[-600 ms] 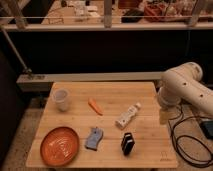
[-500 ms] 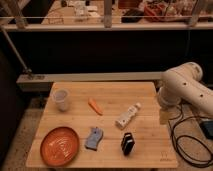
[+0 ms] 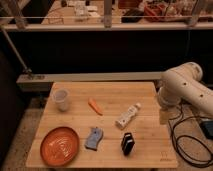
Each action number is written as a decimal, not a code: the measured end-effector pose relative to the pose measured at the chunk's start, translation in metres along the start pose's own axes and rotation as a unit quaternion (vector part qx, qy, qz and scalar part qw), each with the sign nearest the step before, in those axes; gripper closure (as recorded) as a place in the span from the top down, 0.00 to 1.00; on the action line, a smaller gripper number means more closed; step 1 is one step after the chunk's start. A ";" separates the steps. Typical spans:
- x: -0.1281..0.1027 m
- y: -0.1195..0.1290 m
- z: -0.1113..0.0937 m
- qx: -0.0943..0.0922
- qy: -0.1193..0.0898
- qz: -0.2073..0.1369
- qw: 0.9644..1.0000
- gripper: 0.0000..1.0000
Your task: Knock the eraser over
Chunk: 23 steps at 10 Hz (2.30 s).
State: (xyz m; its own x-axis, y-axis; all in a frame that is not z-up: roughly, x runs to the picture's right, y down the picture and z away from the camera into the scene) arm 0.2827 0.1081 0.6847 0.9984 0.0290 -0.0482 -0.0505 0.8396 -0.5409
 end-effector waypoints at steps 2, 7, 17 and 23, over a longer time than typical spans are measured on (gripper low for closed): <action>0.000 0.000 0.000 0.000 0.000 0.000 1.000 0.80; 0.000 0.000 -0.001 0.001 0.000 0.000 1.000 0.80; 0.002 0.047 -0.011 -0.009 -0.013 -0.033 0.999 0.80; -0.001 0.073 -0.015 -0.011 -0.025 -0.056 0.998 0.59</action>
State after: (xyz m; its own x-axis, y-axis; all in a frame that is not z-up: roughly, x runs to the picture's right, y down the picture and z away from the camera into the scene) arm 0.2772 0.1613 0.6321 0.9978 -0.0366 0.0552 0.0612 0.8275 -0.5581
